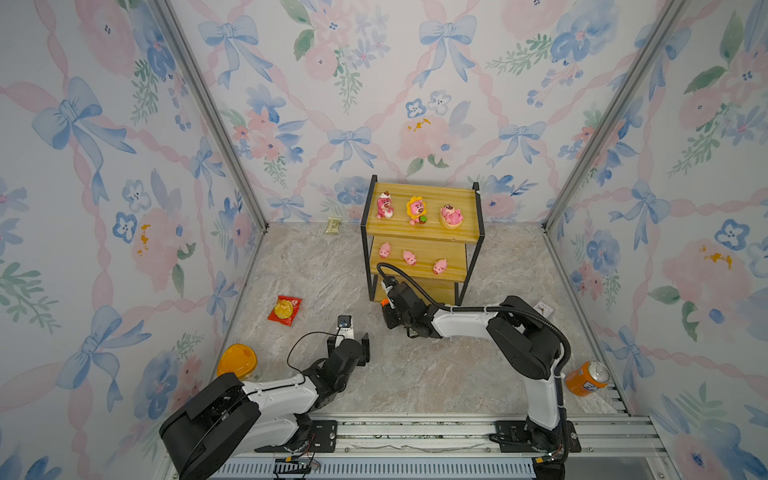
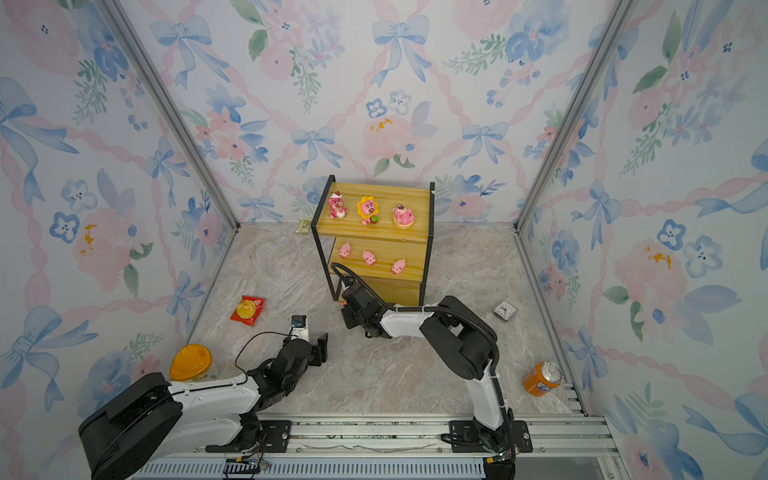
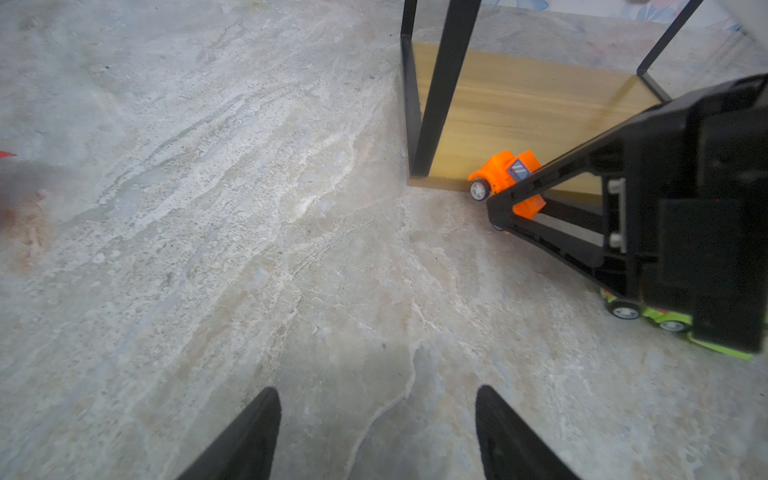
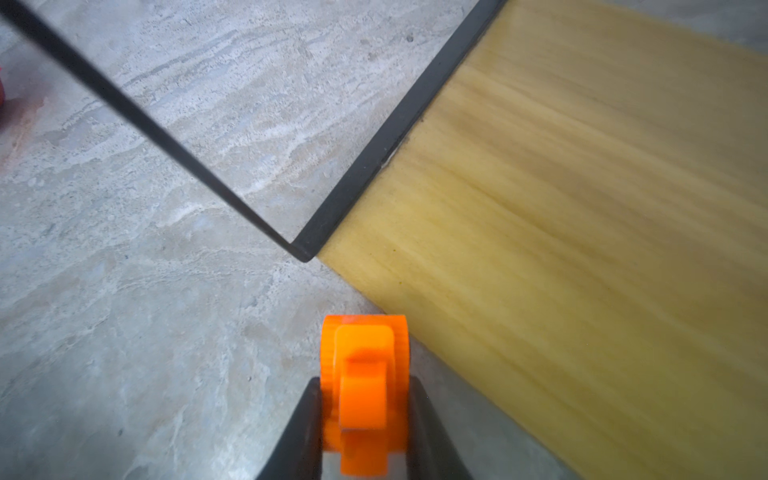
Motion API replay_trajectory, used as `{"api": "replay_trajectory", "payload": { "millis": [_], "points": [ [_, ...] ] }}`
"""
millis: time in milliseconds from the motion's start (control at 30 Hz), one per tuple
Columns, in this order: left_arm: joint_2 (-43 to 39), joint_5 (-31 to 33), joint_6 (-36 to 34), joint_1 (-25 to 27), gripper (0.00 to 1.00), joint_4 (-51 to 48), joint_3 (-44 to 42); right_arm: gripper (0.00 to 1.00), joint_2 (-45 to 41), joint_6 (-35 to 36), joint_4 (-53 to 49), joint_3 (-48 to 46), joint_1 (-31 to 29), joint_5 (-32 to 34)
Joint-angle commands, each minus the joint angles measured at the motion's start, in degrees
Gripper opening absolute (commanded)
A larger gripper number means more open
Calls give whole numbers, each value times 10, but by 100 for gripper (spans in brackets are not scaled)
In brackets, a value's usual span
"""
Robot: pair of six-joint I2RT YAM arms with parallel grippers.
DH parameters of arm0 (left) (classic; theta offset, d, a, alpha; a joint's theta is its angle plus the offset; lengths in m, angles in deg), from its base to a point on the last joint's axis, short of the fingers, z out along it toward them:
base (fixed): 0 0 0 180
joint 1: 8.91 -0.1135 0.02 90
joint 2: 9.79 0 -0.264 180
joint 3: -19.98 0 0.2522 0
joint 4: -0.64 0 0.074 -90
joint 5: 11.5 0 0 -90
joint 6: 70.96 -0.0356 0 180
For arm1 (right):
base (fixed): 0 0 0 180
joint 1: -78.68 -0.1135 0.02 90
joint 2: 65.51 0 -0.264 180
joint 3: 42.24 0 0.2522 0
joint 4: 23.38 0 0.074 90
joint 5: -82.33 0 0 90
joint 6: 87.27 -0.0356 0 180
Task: Place and organize the plastic toys onto the shelf
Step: 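Carry the held orange car over the bottom shelf board with the right gripper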
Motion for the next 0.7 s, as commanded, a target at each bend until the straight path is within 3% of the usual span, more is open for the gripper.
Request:
{"api": "replay_trajectory", "payload": {
  "millis": [0,667],
  "points": [
    [5,-4,-7,-5,75,11,-8,24,10,-3,47,5,6,22],
    [5,-8,-6,-6,75,18,-14,24,37,3,99,0,-10,92]
  ]
}}
